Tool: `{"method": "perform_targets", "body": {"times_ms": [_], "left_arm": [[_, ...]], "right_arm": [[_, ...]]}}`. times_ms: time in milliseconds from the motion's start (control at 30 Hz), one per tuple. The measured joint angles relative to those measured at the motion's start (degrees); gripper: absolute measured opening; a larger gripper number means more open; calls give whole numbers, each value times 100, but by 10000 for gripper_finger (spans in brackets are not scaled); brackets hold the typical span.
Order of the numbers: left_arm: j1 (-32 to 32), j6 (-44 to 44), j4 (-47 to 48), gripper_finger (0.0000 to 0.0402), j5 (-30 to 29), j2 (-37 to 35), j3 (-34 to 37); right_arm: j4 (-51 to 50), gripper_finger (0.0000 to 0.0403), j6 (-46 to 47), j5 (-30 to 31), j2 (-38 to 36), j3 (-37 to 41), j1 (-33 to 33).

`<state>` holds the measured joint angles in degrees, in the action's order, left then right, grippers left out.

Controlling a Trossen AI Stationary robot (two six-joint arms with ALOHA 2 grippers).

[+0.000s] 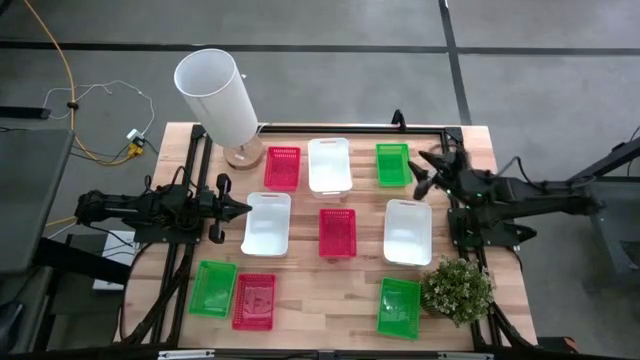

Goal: Stack baskets by color
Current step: Stack the top green bin on top of the bottom right green bin

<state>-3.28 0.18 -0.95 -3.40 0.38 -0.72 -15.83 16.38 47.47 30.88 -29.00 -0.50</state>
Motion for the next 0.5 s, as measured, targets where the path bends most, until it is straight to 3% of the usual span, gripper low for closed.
{"method": "perform_targets", "body": {"times_ms": [133,400,500], "left_arm": [[-1,-1,0,0,0,1,-1],[0,0,0,0,0,1,-1],[0,0,2,0,0,0,0]], "right_arm": [[-816,250,544,-155,634,-489,752],[-1381,252,1059,-1813,1972,-723,2727],[-1346,252,1034,-2088,2379,-723,3163]]}}
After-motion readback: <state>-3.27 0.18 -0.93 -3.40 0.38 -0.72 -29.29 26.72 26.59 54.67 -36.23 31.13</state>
